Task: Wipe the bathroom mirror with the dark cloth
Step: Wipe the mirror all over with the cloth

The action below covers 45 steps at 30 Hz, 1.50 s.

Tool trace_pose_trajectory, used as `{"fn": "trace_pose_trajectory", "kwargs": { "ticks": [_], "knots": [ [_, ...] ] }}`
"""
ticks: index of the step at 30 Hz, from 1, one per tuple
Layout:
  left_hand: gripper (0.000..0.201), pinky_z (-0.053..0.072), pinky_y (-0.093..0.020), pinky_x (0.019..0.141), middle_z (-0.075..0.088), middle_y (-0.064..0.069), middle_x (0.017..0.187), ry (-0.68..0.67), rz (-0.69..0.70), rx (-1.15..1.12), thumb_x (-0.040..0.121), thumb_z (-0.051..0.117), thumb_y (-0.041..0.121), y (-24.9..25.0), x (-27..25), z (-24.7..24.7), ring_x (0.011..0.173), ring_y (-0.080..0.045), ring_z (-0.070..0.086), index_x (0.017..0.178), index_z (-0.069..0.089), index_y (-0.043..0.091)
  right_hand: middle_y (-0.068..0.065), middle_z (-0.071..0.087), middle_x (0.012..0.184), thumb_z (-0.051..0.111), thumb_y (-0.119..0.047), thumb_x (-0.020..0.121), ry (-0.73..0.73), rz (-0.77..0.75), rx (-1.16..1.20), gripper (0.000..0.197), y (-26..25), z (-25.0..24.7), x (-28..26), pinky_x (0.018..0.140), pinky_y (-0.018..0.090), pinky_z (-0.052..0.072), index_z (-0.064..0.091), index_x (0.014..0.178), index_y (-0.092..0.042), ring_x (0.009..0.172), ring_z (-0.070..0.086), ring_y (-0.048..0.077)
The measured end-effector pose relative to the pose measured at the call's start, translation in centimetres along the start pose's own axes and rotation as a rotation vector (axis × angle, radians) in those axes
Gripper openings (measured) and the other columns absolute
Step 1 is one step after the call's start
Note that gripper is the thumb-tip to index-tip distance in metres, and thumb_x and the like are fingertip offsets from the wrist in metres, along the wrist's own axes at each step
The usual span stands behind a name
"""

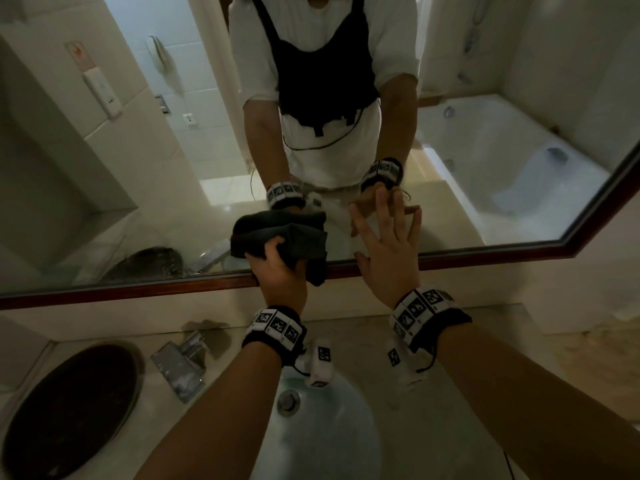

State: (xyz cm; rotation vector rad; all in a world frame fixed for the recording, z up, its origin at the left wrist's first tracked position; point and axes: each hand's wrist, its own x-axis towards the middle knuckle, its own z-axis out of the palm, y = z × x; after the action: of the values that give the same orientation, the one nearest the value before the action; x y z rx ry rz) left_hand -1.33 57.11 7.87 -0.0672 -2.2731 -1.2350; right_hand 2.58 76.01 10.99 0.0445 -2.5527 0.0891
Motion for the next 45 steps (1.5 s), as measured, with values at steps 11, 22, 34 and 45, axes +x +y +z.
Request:
{"fn": "trace_pose_trajectory", "kwargs": {
  "ticks": [11,22,34,45],
  "knots": [
    [0.05,0.041,-0.048,0.106,0.033,-0.022,0.139,-0.009,-0.029,0.028,0.08,0.072,0.014,-3.8,3.0,-6.0,0.121,-0.035,0.043,0.124,0.048,0.011,0.019,-0.005,0.164,0.069,-0.026,0.084,0.052,0.192,0.092,0.09,-4.9,-0.3,0.5,0.115,0.069,0.012,0.016,0.157,-0.026,0.149,-0.007,0.043],
    [0.05,0.037,-0.045,0.111,0.033,-0.025,0.141,-0.058,-0.041,-0.012,0.081,0.073,0.013,-11.2,7.0,-13.3,0.125,-0.041,0.043,0.126,0.051,0.01,0.015,-0.012,0.164,0.07,-0.04,0.083,0.069,0.179,0.05,0.094,-17.6,0.2,3.6,0.118,0.064,0.007,0.012,0.157,-0.033,0.15,-0.01,0.04],
    [0.056,0.044,-0.047,0.107,0.029,-0.019,0.143,0.045,-0.089,-0.029,0.076,0.08,0.009,-15.6,9.7,-18.8,0.12,-0.033,0.048,0.123,0.05,0.014,0.019,-0.006,0.163,0.078,-0.054,0.072,0.062,0.163,0.002,0.108,-20.4,2.9,4.3,0.116,0.067,0.009,0.017,0.157,-0.029,0.148,-0.011,0.044],
    [0.068,0.043,-0.032,0.096,0.041,-0.021,0.137,0.068,-0.108,0.004,0.074,0.076,0.035,-21.4,12.4,-23.9,0.114,-0.029,0.05,0.129,0.038,0.029,0.013,-0.017,0.162,0.073,-0.045,0.08,0.026,0.112,0.001,0.108,-19.1,3.6,4.1,0.116,0.067,0.002,-0.001,0.157,-0.032,0.146,-0.021,0.037]
  ]
}}
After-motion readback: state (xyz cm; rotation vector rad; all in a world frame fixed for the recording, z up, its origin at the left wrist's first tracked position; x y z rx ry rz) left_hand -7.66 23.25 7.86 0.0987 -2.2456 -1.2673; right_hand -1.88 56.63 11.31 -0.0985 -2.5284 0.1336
